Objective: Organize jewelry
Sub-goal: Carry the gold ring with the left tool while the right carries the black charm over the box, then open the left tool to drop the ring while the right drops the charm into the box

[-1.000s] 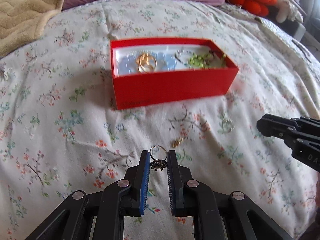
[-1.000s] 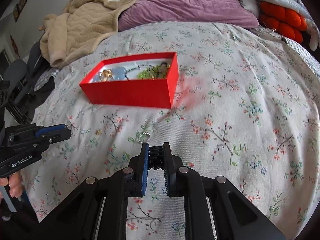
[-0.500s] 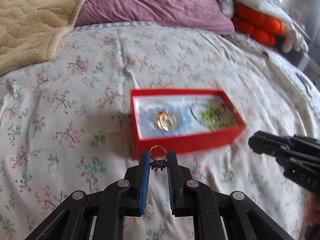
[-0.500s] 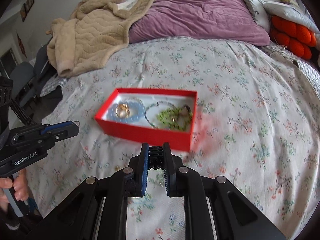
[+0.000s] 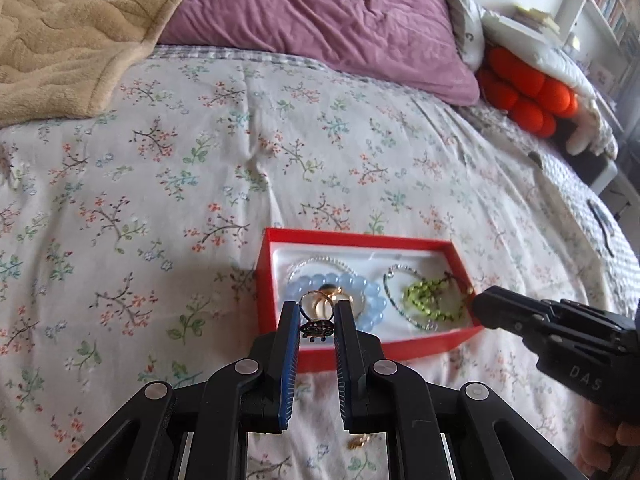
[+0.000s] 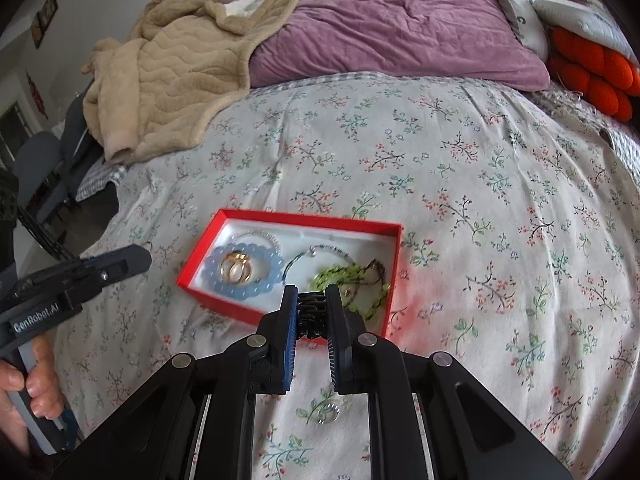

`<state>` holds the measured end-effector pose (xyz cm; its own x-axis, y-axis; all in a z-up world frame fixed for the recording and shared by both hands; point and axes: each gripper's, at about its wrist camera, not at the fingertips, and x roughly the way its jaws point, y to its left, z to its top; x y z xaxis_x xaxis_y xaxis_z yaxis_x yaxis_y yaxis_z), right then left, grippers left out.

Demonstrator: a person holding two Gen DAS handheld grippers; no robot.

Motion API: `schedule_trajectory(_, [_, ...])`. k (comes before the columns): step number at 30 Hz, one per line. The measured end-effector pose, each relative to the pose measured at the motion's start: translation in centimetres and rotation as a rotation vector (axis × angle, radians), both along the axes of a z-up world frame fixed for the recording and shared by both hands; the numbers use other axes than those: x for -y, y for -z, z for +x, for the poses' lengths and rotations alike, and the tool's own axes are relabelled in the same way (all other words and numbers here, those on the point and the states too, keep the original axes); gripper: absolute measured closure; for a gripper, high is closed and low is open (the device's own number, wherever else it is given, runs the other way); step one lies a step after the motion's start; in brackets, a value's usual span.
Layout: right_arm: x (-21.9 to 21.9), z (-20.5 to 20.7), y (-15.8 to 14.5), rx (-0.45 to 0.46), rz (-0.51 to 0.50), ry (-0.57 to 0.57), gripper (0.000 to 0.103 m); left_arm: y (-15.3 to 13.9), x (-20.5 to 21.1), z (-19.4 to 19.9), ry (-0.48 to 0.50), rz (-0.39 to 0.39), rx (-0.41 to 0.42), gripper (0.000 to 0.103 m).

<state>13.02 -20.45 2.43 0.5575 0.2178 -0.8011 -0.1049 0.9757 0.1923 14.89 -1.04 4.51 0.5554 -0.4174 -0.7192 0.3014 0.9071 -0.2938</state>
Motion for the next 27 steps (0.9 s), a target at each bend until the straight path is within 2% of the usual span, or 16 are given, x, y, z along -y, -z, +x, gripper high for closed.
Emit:
schedule_trajectory(5, [0.5,1.4,-0.5,-0.015,0.062,-0.003,0.089,0.9,1.4,1.2,0.012,-0.013,-0.029,0.092])
schedule_trajectory(11, [-0.7,2.2,0.6,-0.068,0.047,-0.03,0.089,2.3,3.8,1.6,0.051,0.023,-0.069,0.092])
schedule_trajectory(17, [-0.2,2.6,2.3,-0.122,0.064,-0.001,0.089,3.6,5.1,1.7,0.074,0.064,-0.102,0.091])
schedule_trajectory(25, [0.4,2.6,2.6,-0.134,0.058,0.013,0.088,3.7,5.1,1.7,0.076,0.074,-0.095,0.091])
schedule_trajectory(27, [0.6,2.6,2.6,-0.13,0.06,0.024,0.088,3.8,5.2,1.7,0.075,0.082,-0.102,0.087])
